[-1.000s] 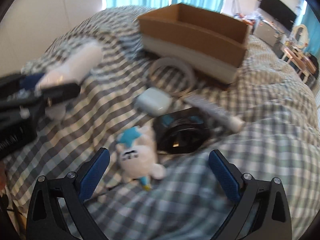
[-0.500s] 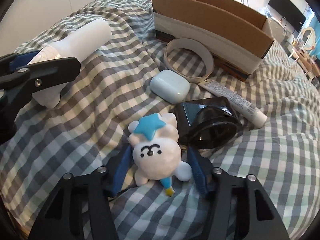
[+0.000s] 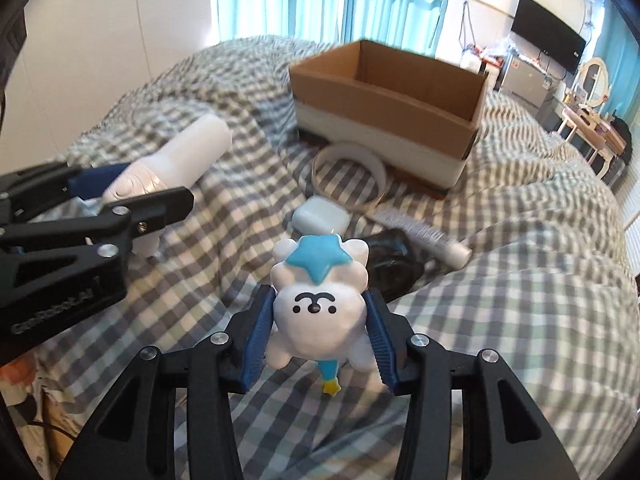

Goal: Organize objects
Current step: 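Grasp the white plush toy with the right tool, then lower the white cylinder into the box with left tool while right tool drops the plush toy in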

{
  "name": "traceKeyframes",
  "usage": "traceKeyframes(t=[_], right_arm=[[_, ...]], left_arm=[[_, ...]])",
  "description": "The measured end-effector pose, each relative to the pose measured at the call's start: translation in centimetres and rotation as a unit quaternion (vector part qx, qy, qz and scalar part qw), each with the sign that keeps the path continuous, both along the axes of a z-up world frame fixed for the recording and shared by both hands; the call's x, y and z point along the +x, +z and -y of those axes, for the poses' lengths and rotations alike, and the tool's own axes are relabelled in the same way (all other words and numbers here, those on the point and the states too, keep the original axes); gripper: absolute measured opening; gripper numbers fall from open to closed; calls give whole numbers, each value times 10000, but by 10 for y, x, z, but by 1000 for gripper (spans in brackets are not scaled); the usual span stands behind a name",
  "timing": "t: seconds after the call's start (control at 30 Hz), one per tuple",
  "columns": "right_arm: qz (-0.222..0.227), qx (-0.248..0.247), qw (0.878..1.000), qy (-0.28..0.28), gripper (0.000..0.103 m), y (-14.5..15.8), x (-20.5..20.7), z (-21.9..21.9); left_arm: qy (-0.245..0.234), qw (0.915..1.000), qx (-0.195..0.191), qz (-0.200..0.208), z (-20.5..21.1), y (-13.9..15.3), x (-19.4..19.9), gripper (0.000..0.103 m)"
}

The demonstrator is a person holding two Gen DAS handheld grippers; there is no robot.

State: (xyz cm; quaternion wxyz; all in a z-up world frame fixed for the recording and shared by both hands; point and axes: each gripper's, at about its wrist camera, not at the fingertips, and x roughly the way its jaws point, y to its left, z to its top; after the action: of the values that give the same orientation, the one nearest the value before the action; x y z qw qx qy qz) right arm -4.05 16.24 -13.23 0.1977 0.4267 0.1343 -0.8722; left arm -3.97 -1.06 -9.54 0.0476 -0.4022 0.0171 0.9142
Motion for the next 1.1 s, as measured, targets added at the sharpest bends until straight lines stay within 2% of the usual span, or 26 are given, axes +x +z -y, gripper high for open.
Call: traceKeyframes(t=[0.3, 0.57, 0.77, 0.93, 1.1], right_arm=[[-688, -92, 9976, -39, 45, 61, -9, -13], [-1110, -162, 9936, -120, 45, 116, -63, -20], [-1385, -171, 9901, -168, 45, 151, -115, -15], [-1393, -378, 9893, -190, 45, 161, -164, -13], [-1313, -399, 9901, -282, 45, 157, -218, -11]], left_arm=[[93, 9989, 135, -429, 3, 33, -13, 45], [-29, 9960, 65, -892, -3, 77, -69, 45], [-119, 9924, -182, -1213, -15, 107, -127, 45], [-213, 9910, -199, -1306, -20, 117, -173, 45], [-309, 9913, -142, -1269, -26, 114, -214, 45]])
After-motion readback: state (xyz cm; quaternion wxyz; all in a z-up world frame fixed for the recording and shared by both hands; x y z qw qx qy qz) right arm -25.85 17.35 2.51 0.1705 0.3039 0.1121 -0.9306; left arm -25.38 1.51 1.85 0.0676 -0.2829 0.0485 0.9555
